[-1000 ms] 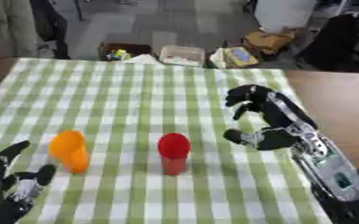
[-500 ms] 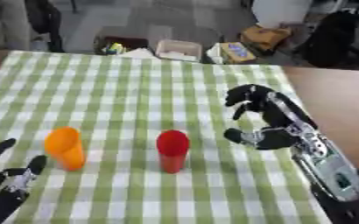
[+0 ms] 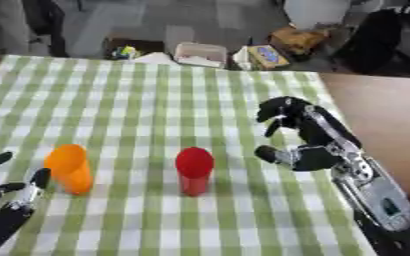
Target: Pour the contents of one cup into another cup.
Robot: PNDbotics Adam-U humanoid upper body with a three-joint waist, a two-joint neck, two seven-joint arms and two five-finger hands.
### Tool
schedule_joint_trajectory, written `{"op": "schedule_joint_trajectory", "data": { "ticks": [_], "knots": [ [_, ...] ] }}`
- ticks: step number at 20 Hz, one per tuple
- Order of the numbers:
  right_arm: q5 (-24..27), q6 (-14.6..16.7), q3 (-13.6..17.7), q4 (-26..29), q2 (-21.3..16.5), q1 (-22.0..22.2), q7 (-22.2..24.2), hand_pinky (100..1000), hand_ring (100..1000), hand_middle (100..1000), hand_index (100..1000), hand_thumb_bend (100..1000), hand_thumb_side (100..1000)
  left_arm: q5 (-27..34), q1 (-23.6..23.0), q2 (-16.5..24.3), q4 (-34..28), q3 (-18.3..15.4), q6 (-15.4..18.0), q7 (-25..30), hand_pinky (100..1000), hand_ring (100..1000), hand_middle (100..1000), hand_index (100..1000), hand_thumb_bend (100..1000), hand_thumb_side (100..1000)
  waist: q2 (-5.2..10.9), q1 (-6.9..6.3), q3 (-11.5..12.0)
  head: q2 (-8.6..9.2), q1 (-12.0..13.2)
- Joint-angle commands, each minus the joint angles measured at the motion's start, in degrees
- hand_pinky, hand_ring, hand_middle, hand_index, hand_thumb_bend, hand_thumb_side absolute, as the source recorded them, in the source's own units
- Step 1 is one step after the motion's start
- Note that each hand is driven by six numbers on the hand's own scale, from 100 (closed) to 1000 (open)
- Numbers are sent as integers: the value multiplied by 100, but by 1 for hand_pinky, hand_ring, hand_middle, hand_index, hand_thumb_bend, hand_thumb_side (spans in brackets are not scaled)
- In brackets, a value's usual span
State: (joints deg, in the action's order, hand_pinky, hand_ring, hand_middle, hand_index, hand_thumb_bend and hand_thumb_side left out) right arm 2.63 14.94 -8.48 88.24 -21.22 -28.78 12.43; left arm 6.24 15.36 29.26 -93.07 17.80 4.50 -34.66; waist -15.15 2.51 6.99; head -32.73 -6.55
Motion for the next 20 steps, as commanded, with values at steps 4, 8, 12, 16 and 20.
{"op": "schedule_joint_trajectory", "data": {
  "ticks": [4,8,12,16,20],
  "knots": [
    [36,-17,35,132,-59,-107,-2,519,689,636,765,613,292,-24,172,224,-104,80,-112,46,663,1000,801,821,565,339,93,-42,-22,41,6],
    [39,-17,35,128,-54,-106,2,519,687,634,765,612,293,-11,274,222,-30,154,-153,57,669,1000,804,823,561,328,94,-38,-31,40,8],
    [43,-17,34,124,-49,-104,8,519,686,632,765,614,294,-1,356,218,63,208,-161,6,668,1000,803,823,552,330,92,-33,-39,36,15],
    [46,-16,32,121,-43,-104,15,518,685,632,765,613,294,12,424,213,149,251,-164,-68,666,1000,802,822,546,332,89,-29,-43,37,15],
    [47,-15,30,119,-40,-105,21,518,685,632,764,614,294,45,483,188,256,304,-158,-90,665,1000,801,821,547,336,86,-29,-51,35,19]
  ]
}}
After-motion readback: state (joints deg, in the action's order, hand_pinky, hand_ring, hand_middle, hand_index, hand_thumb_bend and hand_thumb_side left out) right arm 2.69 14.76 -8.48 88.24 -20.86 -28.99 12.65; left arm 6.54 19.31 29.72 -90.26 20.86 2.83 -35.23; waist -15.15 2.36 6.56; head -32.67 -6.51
